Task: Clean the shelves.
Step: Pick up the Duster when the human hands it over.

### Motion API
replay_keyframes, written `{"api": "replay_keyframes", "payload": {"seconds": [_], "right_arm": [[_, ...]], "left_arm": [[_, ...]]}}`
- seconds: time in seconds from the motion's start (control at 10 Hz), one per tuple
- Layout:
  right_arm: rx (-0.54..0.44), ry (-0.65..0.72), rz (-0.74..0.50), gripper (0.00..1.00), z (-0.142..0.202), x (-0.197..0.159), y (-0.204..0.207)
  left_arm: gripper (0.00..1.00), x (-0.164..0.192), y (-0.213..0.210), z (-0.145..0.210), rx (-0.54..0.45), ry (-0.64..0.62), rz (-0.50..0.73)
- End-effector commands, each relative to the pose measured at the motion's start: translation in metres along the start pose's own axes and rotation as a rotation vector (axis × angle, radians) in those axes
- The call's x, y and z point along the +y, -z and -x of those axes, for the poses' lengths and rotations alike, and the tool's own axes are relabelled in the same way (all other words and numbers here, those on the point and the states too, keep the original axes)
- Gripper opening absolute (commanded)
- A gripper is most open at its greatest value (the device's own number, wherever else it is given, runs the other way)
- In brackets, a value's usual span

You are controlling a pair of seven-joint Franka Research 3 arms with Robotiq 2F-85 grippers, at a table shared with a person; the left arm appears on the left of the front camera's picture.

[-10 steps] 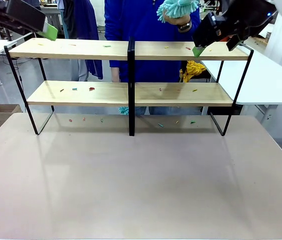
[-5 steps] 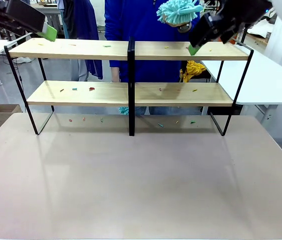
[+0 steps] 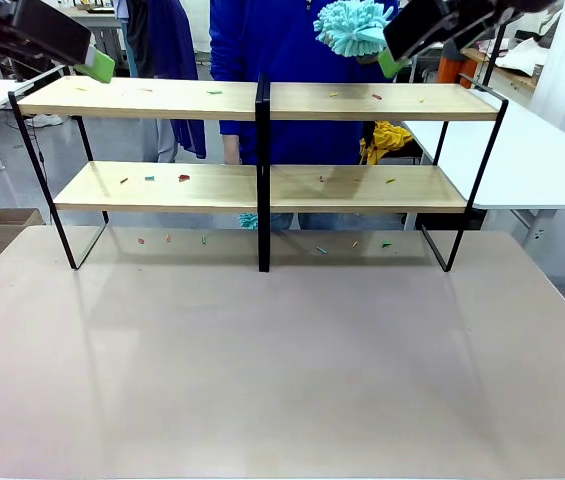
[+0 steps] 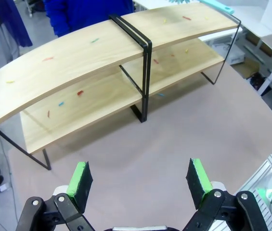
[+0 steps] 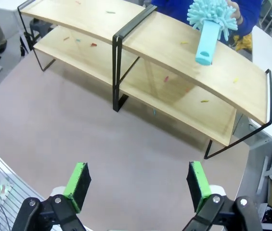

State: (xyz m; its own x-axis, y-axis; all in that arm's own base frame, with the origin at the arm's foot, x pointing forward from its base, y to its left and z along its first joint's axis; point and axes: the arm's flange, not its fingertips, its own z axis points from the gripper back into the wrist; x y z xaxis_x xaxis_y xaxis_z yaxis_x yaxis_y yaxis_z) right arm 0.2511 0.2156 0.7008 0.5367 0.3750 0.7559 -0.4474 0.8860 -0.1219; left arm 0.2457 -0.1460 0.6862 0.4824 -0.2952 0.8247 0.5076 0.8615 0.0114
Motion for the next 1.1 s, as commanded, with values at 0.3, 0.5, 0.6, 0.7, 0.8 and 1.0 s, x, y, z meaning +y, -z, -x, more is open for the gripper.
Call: {"api": "replay_keyframes", "payload": {"seconds": [0.3,0.5,0.6,0.7,0.8,1.0], "right_arm": [[-0.029,0.067,-0.032,1.00,0.049,-0.002,-0.019],[-0.060,0.118,-0.036,1.00,0.053,-0.011,-0.022],[-0.075,0.144,-0.039,1.00,0.052,-0.012,-0.022],[-0.090,0.157,-0.045,1.00,0.050,-0.014,-0.022],[-0.121,0.162,-0.045,1.00,0.049,-0.015,-0.024],[-0.156,0.171,-0.031,1.00,0.047,-0.019,-0.025]], "left_arm": [[1.00,0.001,0.001,0.000,-0.006,0.001,0.002],[1.00,0.001,0.001,0.000,-0.006,0.001,0.002],[1.00,0.001,0.001,0.000,-0.006,0.001,0.002],[1.00,0.001,0.001,0.000,-0.006,0.001,0.002],[1.00,0.001,0.001,0.000,-0.006,0.001,0.002],[1.00,0.001,0.001,0.000,-0.006,0.001,0.002]]}}
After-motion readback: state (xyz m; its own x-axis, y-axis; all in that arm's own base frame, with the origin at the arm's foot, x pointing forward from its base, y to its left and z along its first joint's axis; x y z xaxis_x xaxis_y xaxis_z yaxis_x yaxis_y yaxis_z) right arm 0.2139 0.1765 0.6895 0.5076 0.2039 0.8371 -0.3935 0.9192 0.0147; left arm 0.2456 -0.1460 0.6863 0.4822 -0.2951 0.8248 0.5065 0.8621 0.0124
